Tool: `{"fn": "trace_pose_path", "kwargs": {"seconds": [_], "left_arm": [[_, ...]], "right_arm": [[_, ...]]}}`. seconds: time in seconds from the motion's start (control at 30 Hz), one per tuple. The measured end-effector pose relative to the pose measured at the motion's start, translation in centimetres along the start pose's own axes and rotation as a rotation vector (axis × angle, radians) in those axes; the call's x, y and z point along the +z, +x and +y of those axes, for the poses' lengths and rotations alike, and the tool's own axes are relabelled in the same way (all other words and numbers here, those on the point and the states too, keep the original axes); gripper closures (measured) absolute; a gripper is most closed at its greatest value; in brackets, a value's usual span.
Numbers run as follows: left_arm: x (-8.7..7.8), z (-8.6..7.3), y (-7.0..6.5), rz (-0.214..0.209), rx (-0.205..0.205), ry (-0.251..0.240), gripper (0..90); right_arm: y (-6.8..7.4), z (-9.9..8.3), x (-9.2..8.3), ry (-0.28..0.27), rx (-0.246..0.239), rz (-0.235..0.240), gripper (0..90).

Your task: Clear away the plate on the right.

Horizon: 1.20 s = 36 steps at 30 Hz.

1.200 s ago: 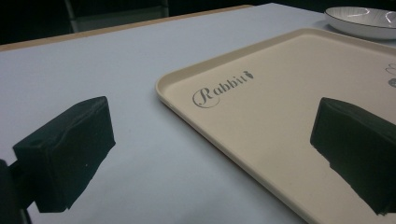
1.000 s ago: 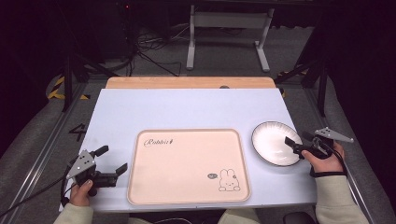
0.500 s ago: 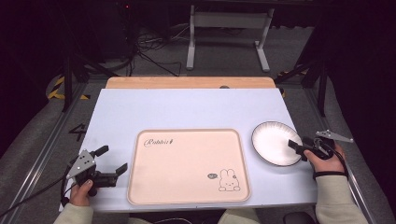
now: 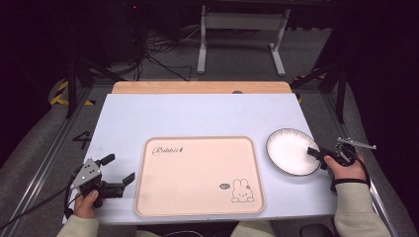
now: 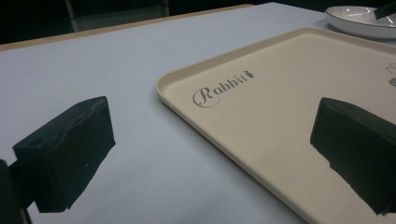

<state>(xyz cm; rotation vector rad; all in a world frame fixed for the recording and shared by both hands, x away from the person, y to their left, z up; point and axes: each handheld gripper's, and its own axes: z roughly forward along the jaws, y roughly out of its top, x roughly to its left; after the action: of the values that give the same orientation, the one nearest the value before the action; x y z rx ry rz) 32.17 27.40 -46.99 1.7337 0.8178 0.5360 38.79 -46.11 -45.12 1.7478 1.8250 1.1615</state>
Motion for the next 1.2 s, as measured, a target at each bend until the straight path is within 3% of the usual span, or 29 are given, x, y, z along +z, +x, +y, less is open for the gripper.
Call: {"fn": "trace_pose_path", "kwargs": {"seconds": [0.3,0.47,0.8,1.2], "left_arm": [[0.0,0.0,0.0,0.001,-0.001,0.001,0.3],[0.0,0.0,0.0,0.002,-0.002,0.002,0.3],[0.0,0.0,0.0,0.005,-0.003,0.003,0.2],[0.0,0.0,0.0,0.006,-0.003,0.004,0.3]], "right_arm": [[0.1,0.3,0.5,0.038,0.068,0.049,63.9],[-0.1,0.4,0.5,0.046,0.092,0.033,71.6],[-0.5,0.5,0.3,0.041,0.167,0.055,78.9],[0.2,1.1,-0.9,-0.016,0.162,0.066,83.5]]}}
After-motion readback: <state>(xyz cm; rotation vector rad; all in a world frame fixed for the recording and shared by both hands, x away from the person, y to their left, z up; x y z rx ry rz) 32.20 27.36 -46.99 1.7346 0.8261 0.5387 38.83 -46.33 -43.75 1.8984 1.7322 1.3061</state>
